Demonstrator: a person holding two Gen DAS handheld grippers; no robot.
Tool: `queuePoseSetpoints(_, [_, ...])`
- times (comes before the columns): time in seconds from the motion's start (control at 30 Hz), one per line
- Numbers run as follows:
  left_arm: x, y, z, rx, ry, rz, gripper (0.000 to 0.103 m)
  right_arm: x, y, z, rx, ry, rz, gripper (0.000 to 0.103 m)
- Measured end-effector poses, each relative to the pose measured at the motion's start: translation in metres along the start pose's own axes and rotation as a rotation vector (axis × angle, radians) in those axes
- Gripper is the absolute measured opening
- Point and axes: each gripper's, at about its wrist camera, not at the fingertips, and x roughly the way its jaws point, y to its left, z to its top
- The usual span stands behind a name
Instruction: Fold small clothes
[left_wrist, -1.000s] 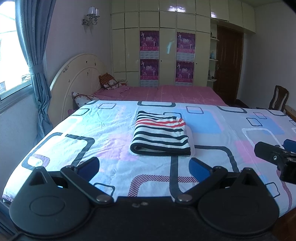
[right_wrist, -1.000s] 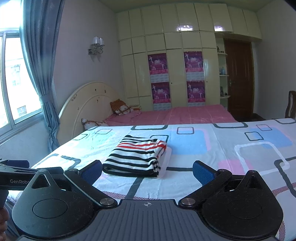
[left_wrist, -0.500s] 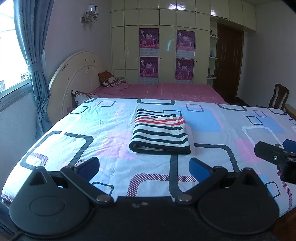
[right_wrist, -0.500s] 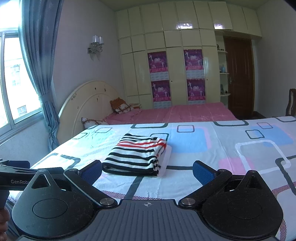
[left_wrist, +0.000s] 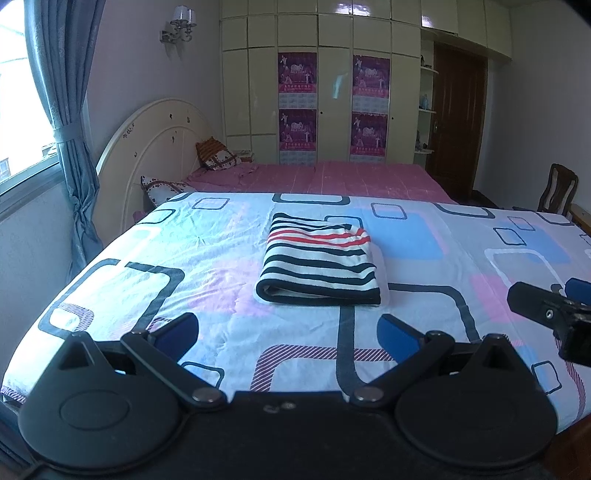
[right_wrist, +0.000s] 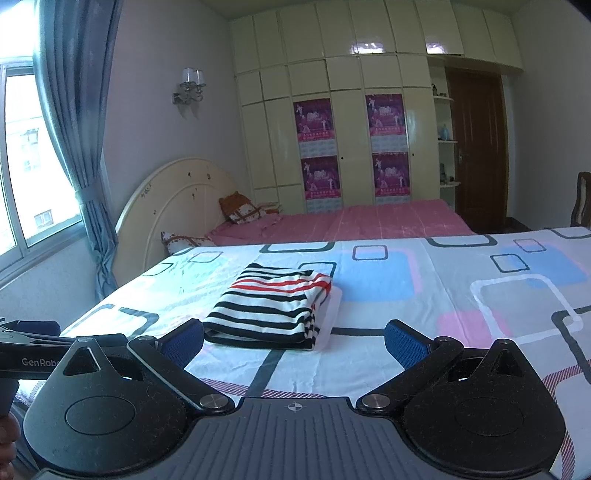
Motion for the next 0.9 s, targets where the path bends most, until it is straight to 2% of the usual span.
queuePoseSetpoints(0.5, [0.027, -0.001, 0.001, -0.016, 0.047, -0.022, 0.103, 0.015, -0.006, -0.001, 0.026, 0.026, -0.006, 0.103])
queuePoseSetpoints(0.63, [0.037, 0.001, 0.002, -0.011, 0.007, -0.035, 0.102, 0.028, -0.011, -0.001, 0.043, 0.043, -0.020, 0.103])
queuePoseSetpoints(0.9, [0.091, 0.013, 0.023, 0.001, 0.032, -0.003, 0.103, 0.073, -0.025, -0.002, 0.076, 0.103, -0.057, 0.103])
